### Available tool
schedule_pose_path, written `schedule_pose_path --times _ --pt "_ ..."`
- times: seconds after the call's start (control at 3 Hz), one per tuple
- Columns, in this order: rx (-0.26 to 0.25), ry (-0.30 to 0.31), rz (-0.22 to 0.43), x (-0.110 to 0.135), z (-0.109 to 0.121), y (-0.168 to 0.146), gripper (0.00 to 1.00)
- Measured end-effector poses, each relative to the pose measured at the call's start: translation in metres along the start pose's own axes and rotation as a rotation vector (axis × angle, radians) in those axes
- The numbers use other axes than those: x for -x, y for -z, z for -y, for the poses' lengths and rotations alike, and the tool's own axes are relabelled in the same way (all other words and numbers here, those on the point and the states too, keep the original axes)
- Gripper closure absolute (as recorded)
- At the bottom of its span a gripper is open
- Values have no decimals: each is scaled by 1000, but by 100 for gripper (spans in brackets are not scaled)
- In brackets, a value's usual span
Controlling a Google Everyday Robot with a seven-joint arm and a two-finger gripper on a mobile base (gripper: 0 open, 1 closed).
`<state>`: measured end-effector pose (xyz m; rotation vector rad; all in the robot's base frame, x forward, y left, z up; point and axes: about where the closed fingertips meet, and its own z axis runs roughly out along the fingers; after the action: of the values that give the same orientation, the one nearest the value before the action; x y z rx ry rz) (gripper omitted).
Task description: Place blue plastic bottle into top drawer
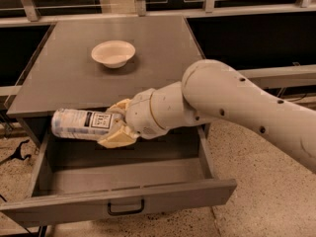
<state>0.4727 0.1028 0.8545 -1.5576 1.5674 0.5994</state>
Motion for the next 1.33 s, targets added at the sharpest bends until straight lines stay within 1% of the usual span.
schedule_pose_path --times 0.33,0.67,1.0,1.33 --pt "-5 17 15 -28 -4 -21 100" --pt "9 -2 13 -63 -8 -47 100" --pt "9 -2 12 -63 -8 -47 100" --pt "8 -2 21 -71 -6 -59 100"
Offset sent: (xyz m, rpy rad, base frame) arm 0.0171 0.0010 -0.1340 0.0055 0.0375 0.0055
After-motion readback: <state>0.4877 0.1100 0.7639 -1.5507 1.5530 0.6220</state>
